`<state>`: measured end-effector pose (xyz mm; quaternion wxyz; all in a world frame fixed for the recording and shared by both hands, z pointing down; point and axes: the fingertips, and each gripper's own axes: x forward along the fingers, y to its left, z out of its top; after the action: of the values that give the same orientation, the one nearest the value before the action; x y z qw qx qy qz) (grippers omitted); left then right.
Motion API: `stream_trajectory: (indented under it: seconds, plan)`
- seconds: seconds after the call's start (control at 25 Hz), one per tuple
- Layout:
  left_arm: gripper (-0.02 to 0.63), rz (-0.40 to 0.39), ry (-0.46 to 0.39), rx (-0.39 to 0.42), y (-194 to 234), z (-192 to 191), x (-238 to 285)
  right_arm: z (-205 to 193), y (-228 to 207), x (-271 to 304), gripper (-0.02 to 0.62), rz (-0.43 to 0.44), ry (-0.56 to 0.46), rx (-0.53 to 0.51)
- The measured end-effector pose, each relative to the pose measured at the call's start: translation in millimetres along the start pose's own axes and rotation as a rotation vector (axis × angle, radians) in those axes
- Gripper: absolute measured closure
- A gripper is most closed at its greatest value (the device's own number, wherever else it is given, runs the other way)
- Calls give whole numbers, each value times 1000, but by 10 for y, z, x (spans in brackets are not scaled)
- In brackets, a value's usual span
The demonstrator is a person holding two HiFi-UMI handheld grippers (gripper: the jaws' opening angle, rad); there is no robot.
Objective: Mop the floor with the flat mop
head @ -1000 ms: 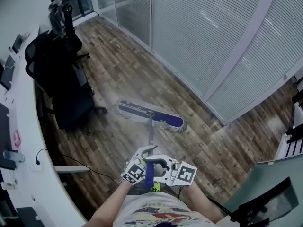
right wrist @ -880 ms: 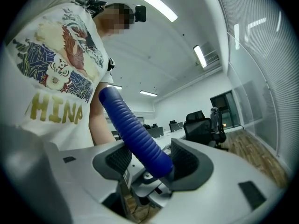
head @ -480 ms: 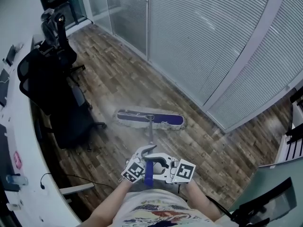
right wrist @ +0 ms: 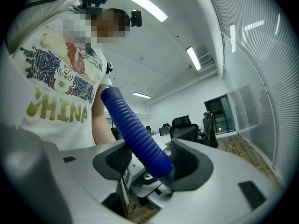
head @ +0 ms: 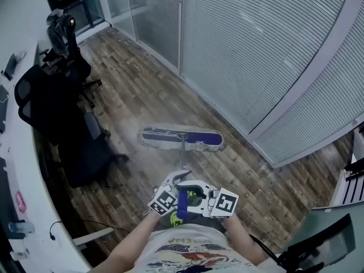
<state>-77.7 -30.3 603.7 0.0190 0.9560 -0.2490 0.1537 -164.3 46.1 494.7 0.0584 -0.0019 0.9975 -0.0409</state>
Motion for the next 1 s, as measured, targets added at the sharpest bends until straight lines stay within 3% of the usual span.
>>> stream_trajectory:
  seconds: [0.6, 0.76, 1.0]
  plan:
    - [453, 78, 33, -26, 2554, 529, 1796, 347, -3075, -482, 349, 63, 28, 82]
    - [453, 86, 43, -15, 2878, 605, 2031, 382, -3467, -551, 348, 70, 30, 88]
    - [454, 80, 72, 8, 2897, 512, 2135, 308, -3537, -615, 347, 84, 46, 97]
